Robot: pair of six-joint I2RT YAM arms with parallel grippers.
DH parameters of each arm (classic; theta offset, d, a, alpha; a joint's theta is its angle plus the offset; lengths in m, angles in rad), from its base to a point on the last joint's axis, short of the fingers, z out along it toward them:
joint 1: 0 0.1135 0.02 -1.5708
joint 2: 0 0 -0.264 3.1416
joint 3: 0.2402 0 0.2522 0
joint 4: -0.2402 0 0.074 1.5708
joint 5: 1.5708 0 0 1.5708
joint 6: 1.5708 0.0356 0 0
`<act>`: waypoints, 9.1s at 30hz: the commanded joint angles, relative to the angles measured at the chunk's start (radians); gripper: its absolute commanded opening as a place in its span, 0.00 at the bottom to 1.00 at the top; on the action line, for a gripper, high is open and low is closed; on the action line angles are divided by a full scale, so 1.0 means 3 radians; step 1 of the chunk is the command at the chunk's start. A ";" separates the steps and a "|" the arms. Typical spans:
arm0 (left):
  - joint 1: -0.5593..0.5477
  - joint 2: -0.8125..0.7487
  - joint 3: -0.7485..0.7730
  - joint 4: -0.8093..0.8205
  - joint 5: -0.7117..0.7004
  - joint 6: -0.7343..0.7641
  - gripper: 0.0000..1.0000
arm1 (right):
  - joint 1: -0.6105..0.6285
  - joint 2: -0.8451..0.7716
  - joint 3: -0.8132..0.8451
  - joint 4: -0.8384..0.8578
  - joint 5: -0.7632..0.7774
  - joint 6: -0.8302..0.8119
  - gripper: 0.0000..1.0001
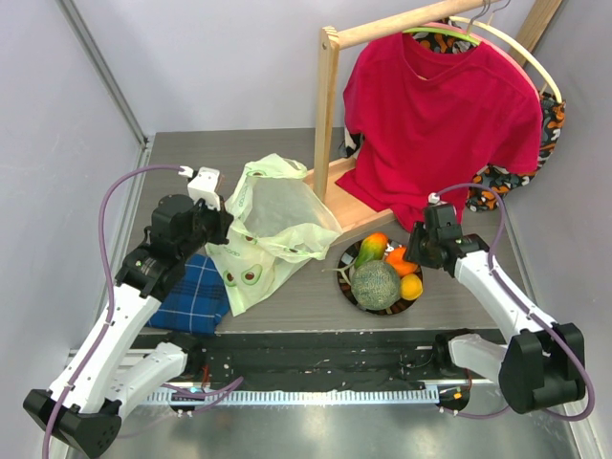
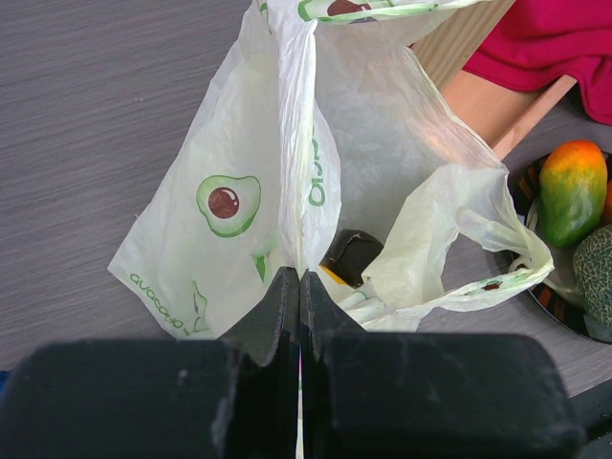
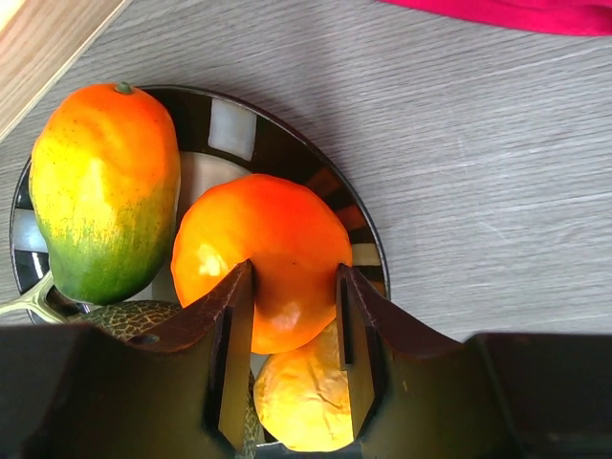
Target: Place the fruits into the plastic bag
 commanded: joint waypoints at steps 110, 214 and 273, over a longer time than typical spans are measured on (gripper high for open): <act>0.0006 -0.0032 0.0001 0.0127 0.0046 -0.0014 0.00 | 0.2314 0.0202 0.0898 0.0745 0.1008 -0.0104 0.84; 0.0006 -0.0057 0.0001 0.0117 0.0031 -0.0014 0.00 | 0.3107 -0.0386 0.1399 0.1271 0.2486 -0.1055 0.01; 0.0006 -0.0073 0.0006 0.0117 0.0005 -0.0019 0.00 | 0.2815 0.1563 0.1706 0.3302 -0.0301 0.0197 0.01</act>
